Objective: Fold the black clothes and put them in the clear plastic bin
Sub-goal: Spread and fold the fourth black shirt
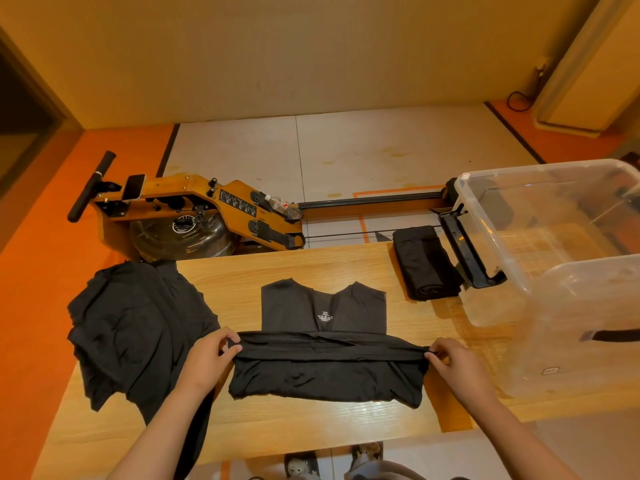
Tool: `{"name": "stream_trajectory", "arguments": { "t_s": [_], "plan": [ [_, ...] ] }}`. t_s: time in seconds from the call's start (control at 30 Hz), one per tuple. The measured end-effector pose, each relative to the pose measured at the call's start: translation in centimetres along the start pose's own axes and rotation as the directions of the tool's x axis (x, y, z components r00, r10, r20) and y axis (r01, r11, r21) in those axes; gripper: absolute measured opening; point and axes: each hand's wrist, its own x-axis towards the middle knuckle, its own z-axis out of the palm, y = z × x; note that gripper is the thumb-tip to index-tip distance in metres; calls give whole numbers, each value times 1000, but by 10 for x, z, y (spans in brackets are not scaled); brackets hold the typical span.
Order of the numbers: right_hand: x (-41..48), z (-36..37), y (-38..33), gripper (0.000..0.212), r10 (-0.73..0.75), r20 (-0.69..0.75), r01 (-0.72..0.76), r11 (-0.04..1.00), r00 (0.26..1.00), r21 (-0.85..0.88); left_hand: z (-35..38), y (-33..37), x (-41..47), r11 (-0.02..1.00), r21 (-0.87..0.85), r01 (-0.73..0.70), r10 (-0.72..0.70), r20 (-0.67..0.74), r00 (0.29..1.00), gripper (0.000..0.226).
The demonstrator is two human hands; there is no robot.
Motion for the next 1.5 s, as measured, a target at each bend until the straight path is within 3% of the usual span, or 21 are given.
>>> {"name": "stream_trajectory", "arguments": {
  "t_s": [0.43, 0.6, 0.77, 1.07, 1.5],
  "plan": [
    [16, -14, -5, 14, -88, 22, 86, 995, 996, 54, -24, 7, 4, 999, -28, -26, 27, 39, 999, 18],
    [23, -19, -5, 15, -77, 19, 76, 997, 997, 33, -32, 12, 6, 991, -130, -24, 27, 23, 999, 17],
    [23, -25, -3, 4, -50, -10, 50, 999, 999, 15, -40, 11, 7, 971, -236, 38, -38, 3, 999, 13],
    [28, -29, -1, 4, 0, 46, -9, 980, 999, 196, -52, 17, 8, 917, -391, 81, -108, -46, 993, 9],
    [51, -66, -40, 11, -65, -88, 93, 929, 994, 359, -82, 28, 20, 914, -403, 42, -88, -96, 991, 15]
  ]
}}
